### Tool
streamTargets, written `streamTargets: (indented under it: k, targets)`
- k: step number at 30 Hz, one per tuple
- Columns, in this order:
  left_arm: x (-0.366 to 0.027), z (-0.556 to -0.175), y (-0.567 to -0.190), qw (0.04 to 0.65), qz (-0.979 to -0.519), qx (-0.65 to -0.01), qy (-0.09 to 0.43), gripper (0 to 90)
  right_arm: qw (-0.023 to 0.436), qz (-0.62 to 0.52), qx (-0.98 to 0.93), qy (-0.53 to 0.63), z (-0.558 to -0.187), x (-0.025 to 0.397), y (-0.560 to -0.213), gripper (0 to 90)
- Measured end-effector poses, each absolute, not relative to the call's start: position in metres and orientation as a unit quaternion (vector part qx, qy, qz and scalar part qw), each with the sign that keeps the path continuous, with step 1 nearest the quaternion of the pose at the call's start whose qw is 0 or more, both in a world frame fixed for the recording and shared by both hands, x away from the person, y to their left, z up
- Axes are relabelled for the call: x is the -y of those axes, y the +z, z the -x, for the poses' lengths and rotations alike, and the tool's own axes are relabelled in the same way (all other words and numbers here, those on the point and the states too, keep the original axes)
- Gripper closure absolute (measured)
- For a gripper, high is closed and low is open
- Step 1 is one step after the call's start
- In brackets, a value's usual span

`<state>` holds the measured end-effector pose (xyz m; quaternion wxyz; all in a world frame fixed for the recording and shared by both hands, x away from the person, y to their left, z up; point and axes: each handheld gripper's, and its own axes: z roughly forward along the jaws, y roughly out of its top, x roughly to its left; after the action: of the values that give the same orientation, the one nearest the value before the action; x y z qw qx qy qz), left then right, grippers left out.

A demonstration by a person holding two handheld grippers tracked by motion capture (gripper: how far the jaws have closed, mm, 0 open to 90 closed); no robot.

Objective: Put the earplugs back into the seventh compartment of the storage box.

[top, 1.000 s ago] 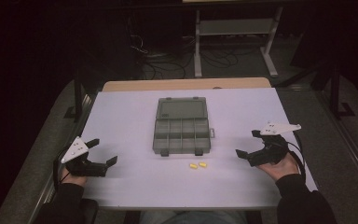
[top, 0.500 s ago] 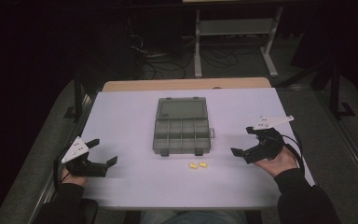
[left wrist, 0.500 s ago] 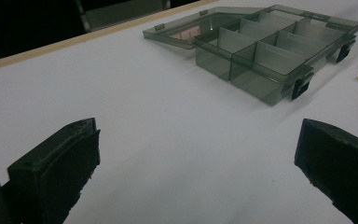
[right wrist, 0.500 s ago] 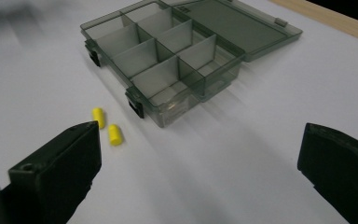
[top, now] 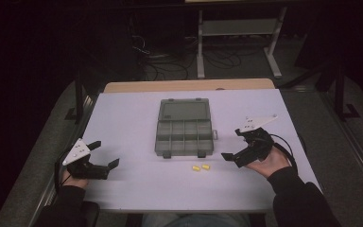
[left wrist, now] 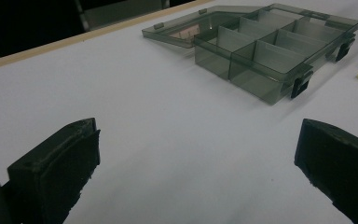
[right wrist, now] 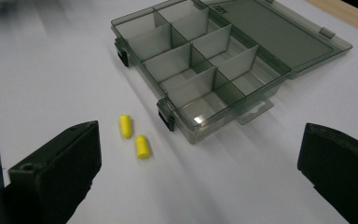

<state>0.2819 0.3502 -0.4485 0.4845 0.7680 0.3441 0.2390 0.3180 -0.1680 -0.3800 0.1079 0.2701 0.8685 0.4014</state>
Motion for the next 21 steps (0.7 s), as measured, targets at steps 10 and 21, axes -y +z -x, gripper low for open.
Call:
streamTargets:
  k: [10, 21]
  targets:
    - [-0.35, -0.282, -0.449, 0.484, -0.768, -0.344, 0.239, 0.0, 0.1, -0.256, -0.877, 0.393, -0.319, 0.155, -0.383, 0.0]
    - [-0.35, -0.282, -0.449, 0.484, -0.77, -0.342, 0.238, 0.0, 0.083, -0.244, -0.89, 0.376, -0.321, 0.14, -0.391, 0.0]
